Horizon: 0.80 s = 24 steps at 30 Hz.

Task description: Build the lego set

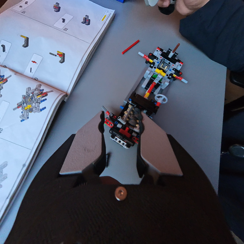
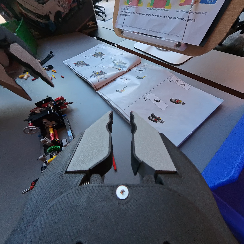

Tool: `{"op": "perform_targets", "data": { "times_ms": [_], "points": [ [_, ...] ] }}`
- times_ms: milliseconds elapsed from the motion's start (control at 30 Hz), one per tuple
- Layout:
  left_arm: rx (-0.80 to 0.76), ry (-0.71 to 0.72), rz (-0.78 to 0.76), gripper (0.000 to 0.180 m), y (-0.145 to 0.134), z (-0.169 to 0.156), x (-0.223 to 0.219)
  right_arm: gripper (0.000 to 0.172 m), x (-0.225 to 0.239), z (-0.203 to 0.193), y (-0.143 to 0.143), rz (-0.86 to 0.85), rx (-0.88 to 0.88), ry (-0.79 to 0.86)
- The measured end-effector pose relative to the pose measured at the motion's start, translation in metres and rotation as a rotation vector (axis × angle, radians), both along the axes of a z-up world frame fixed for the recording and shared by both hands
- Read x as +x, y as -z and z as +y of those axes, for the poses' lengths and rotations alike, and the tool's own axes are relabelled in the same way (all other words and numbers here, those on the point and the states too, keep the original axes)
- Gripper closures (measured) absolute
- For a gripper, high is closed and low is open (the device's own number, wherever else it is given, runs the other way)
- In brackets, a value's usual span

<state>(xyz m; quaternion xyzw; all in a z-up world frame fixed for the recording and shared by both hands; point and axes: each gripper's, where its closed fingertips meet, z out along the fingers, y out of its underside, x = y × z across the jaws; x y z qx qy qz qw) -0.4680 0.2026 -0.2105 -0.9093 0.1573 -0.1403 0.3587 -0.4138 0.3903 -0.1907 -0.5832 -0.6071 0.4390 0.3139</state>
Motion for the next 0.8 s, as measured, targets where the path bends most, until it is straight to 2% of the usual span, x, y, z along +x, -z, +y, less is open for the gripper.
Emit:
{"op": "perform_targets", "data": {
  "times_ms": [367, 633, 800],
  "points": [
    [0.094, -0.055, -0.023, 0.124, 0.005, -0.009, -0.004, 0.150, 0.000, -0.003, 0.001, 0.014, -0.031, -0.016],
    [0.308, -0.139, -0.139, 0.124, -0.003, -0.003, -0.011, 0.151, 0.000, -0.011, -0.004, 0.055, -0.066, -0.062],
    [0.342, -0.119, -0.043, 0.126, 0.004, -0.001, -0.015, 0.151, 0.000, -0.024, -0.012, 0.106, -0.123, -0.136]
  ]
}}
